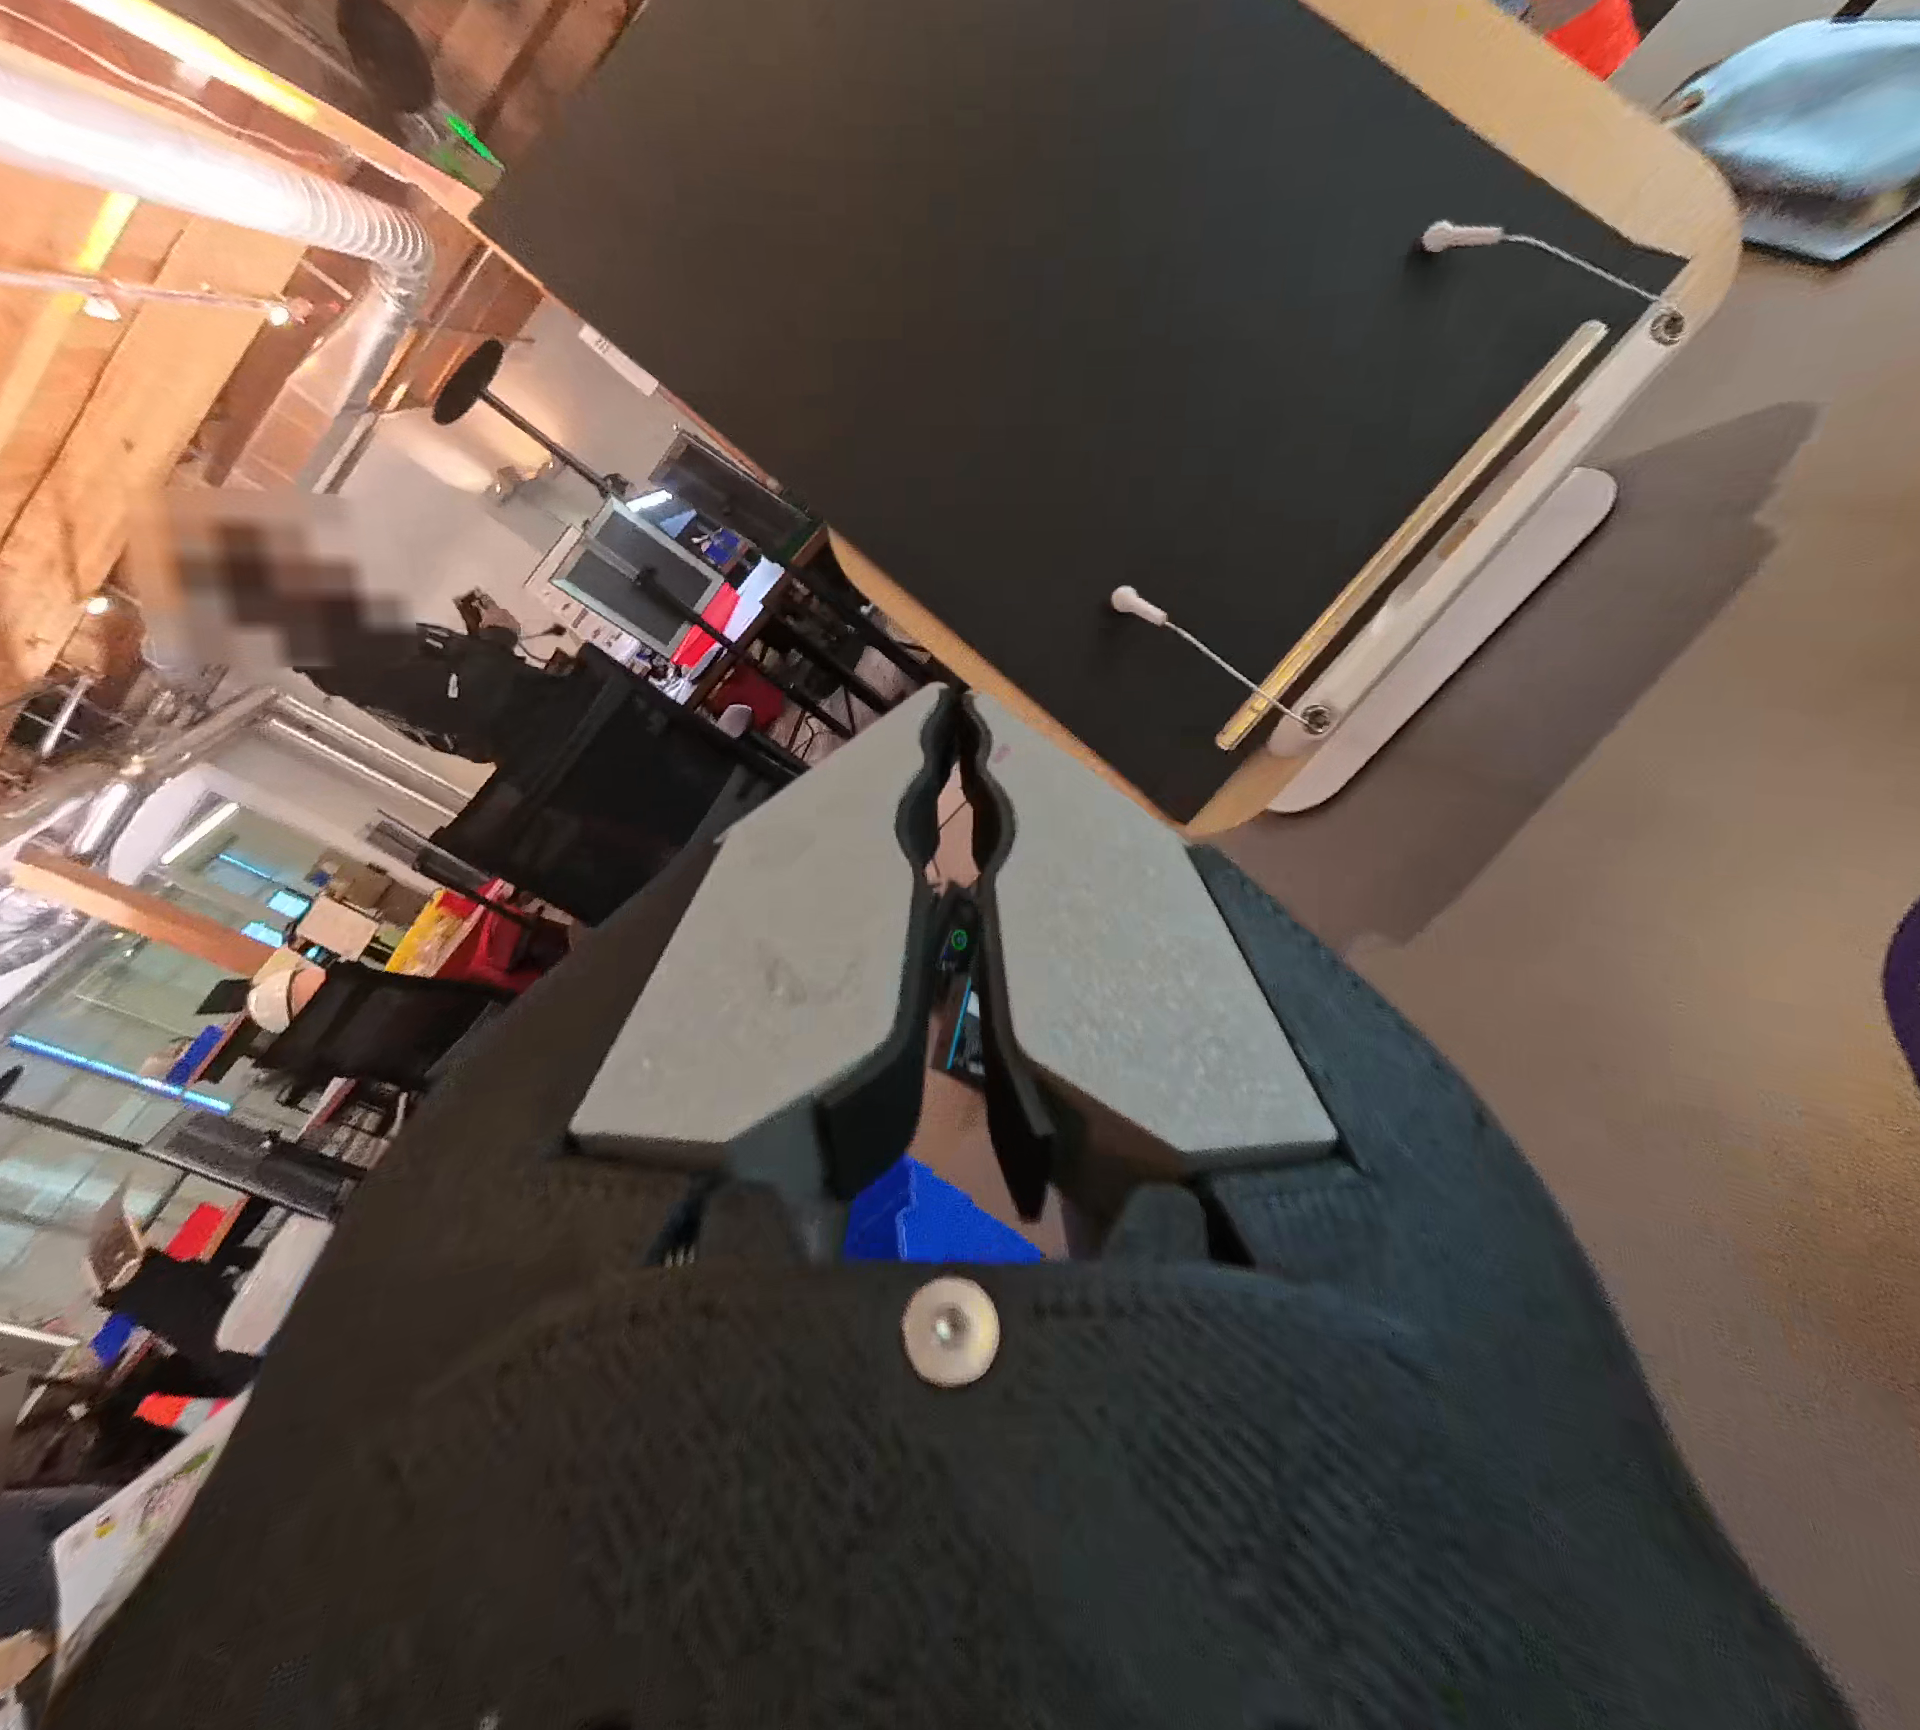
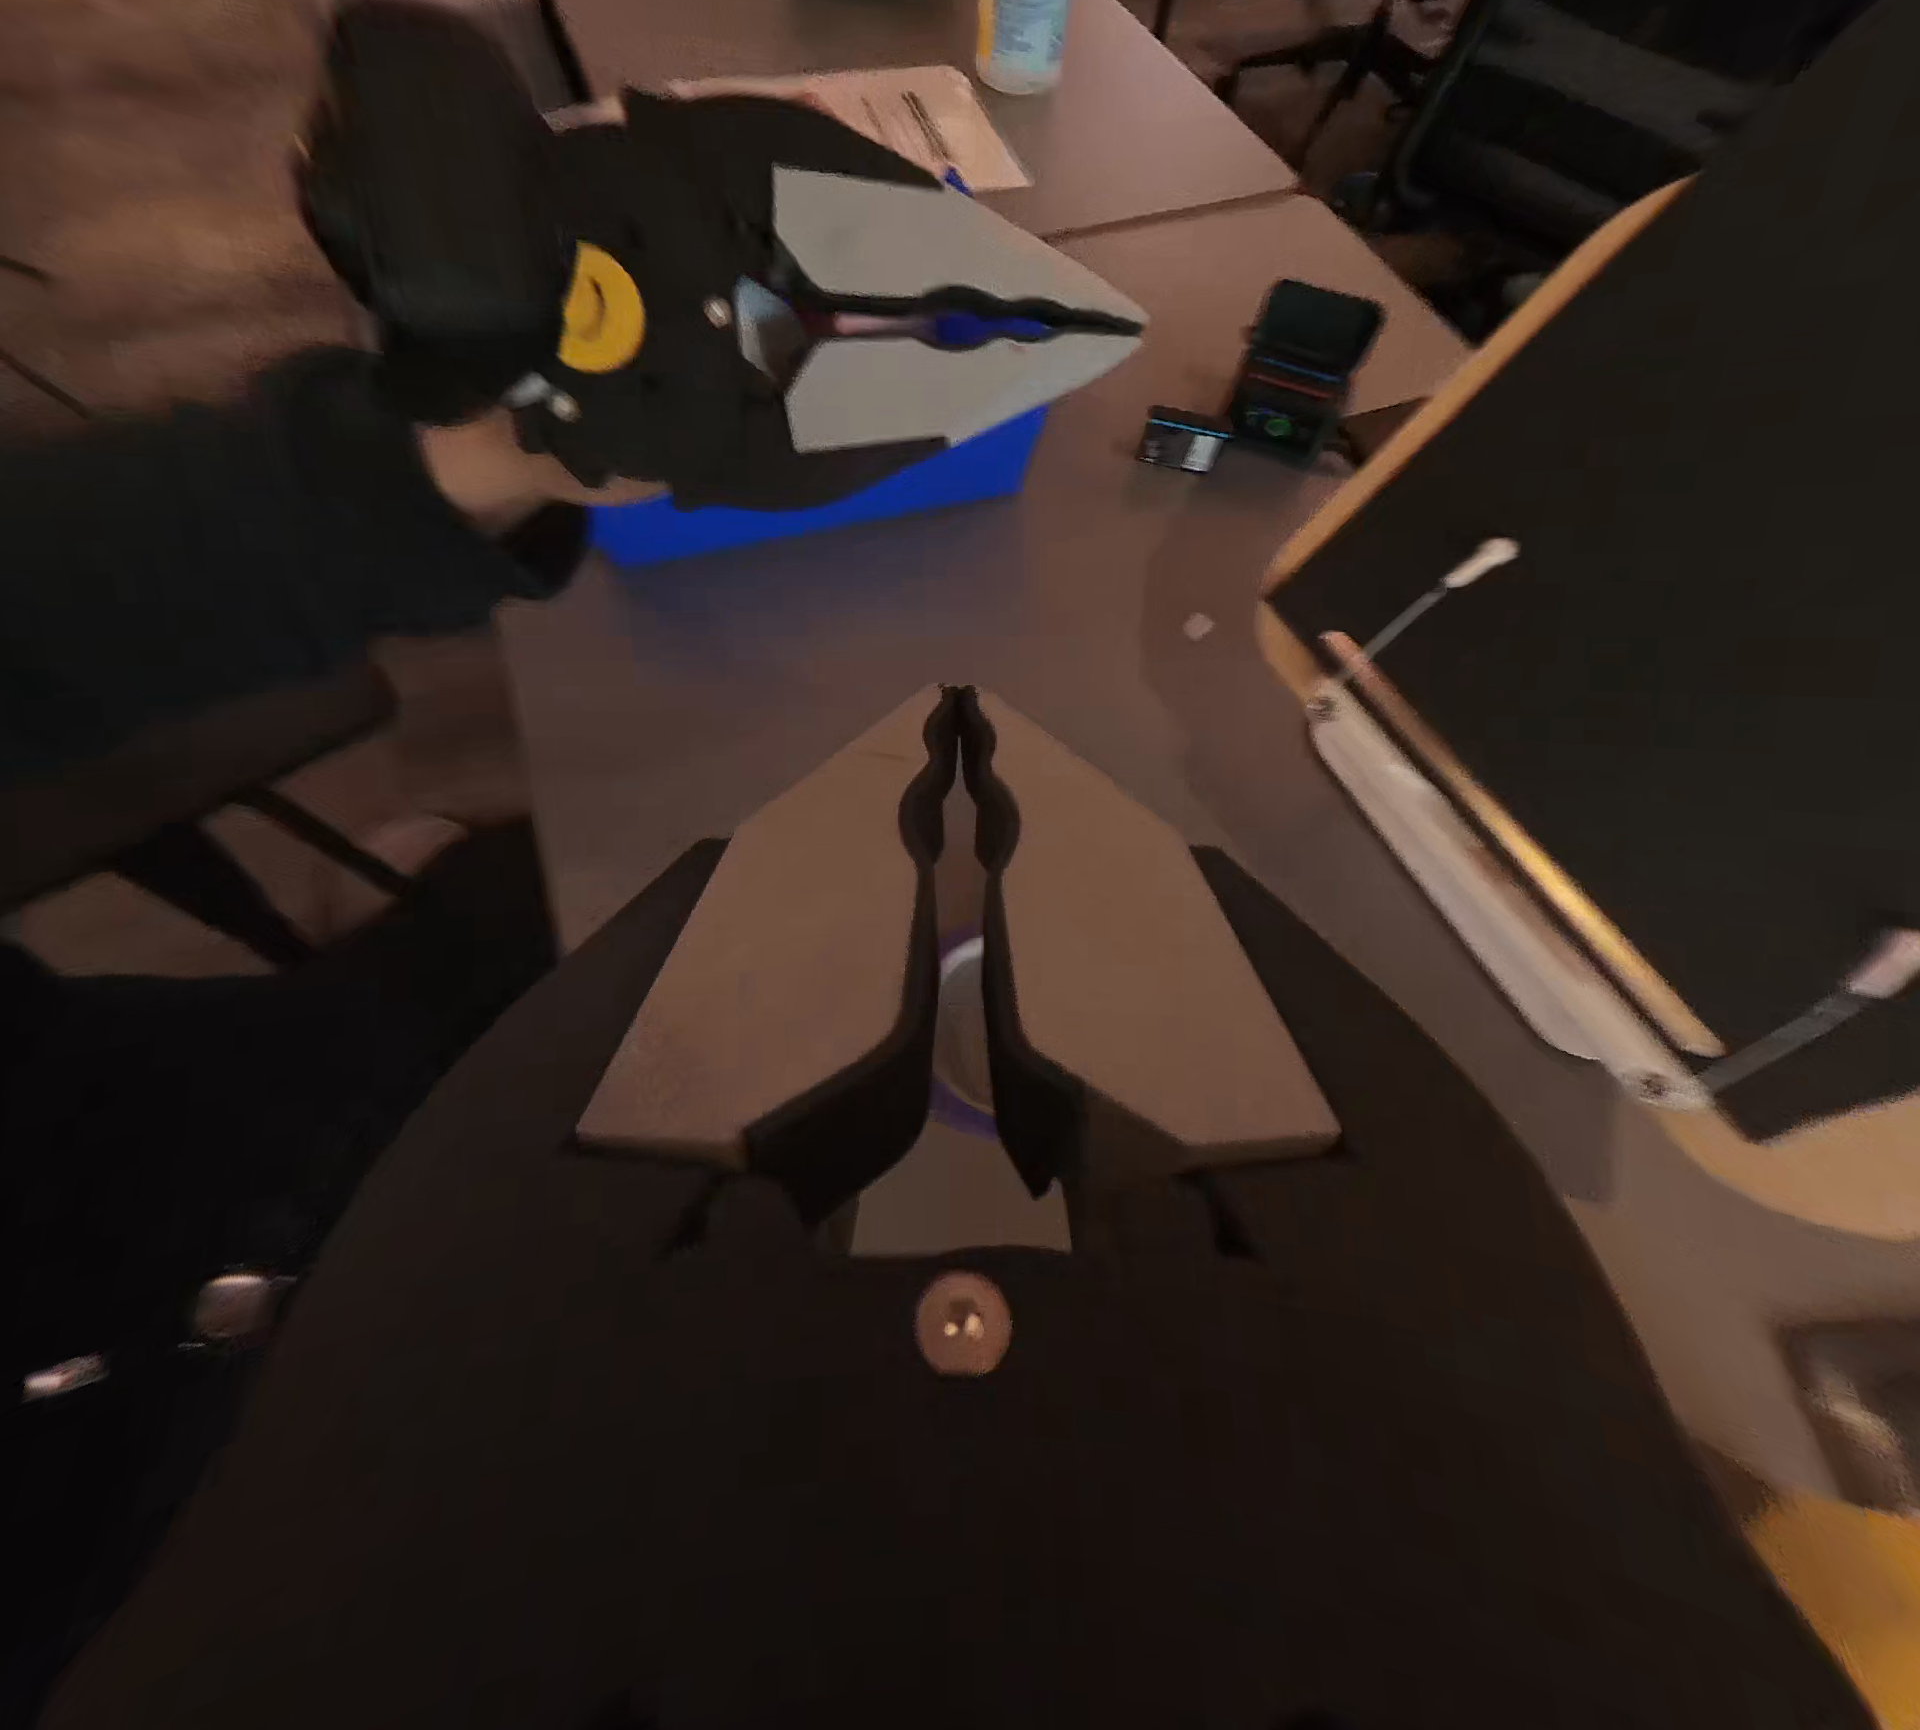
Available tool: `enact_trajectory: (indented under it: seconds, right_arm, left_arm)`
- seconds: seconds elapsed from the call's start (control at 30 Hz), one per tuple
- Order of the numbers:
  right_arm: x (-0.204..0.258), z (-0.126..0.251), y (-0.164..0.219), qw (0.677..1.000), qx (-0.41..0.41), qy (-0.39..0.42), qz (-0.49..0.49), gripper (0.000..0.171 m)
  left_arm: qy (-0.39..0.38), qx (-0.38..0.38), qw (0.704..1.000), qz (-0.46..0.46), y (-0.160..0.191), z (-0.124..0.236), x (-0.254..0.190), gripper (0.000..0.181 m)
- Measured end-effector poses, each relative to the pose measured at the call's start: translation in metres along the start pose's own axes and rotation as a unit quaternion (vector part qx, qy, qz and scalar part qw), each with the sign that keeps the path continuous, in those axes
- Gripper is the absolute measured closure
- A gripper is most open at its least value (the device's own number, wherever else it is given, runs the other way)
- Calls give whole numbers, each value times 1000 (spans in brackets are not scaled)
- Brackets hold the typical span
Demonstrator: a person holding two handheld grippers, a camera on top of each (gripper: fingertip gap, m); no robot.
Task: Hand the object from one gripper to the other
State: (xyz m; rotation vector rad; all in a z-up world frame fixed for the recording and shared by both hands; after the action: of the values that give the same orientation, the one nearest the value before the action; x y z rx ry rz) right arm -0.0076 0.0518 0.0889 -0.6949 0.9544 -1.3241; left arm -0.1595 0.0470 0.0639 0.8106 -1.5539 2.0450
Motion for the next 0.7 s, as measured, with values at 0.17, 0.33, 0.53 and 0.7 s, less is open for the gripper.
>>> enact_trajectory:
  seconds: [0.17,0.33,0.53,0.7]
  right_arm:
    - [11,25,104,981,170,53,83,171]
    - [15,-30,170,992,119,9,26,112]
    - [23,-118,223,968,236,-17,83,88]
    - [29,-134,209,967,229,-54,97,161]
  left_arm:
    - [-8,-9,1000,24,23,34,13,181]
    - [131,7,989,63,59,54,-52,161]
    - [192,9,974,119,91,64,-95,148]
    - [197,7,972,130,99,68,-107,151]
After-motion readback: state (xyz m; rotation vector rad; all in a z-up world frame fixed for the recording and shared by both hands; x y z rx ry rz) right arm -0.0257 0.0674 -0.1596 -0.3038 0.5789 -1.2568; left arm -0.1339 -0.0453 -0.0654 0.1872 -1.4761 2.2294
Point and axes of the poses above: each gripper's, where its closed fingertips meet, z back along the fingers, y out of its underside, x = y × z across the jaws, the point moved 4 cm from there along z, back along the fingers, and after that the axes turned 11 degrees about y, right-handed, at the moved point
